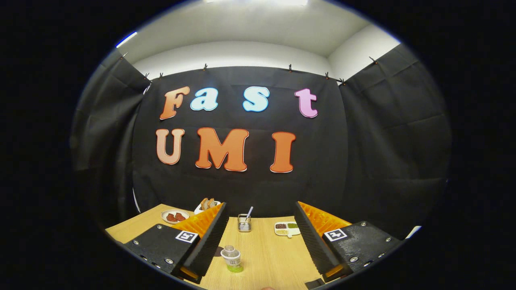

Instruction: Take the bottle from table, then pour the juice into the cup, finally place the bottle on the coaster

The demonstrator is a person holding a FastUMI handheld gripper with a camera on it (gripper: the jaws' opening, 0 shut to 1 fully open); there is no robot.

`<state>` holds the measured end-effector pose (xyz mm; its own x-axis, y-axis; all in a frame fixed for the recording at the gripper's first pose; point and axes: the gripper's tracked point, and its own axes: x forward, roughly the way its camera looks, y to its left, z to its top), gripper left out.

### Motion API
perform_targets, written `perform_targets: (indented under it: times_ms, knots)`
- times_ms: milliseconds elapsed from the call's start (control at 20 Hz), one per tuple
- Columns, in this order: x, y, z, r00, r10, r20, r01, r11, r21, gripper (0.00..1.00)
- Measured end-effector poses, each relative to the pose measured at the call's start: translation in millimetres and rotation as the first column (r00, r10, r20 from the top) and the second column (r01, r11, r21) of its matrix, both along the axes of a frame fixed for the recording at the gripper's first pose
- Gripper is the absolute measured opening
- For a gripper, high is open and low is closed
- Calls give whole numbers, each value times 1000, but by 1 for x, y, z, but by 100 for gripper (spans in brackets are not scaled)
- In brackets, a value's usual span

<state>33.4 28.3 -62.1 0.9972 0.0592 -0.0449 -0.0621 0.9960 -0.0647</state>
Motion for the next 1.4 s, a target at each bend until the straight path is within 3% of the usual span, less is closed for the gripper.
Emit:
perform_targets:
  times_ms: [450, 800, 1150, 1400]
  knots:
    - [9, 21, -137, 980, 51, -195, -51, 999, 3, 98]
    - [10, 51, -234, 926, 96, -365, -95, 995, 20, 98]
    - [30, 65, -311, 877, 86, -472, -85, 996, 25, 98]
    - [51, 70, -342, 861, 69, -503, -63, 998, 29, 98]
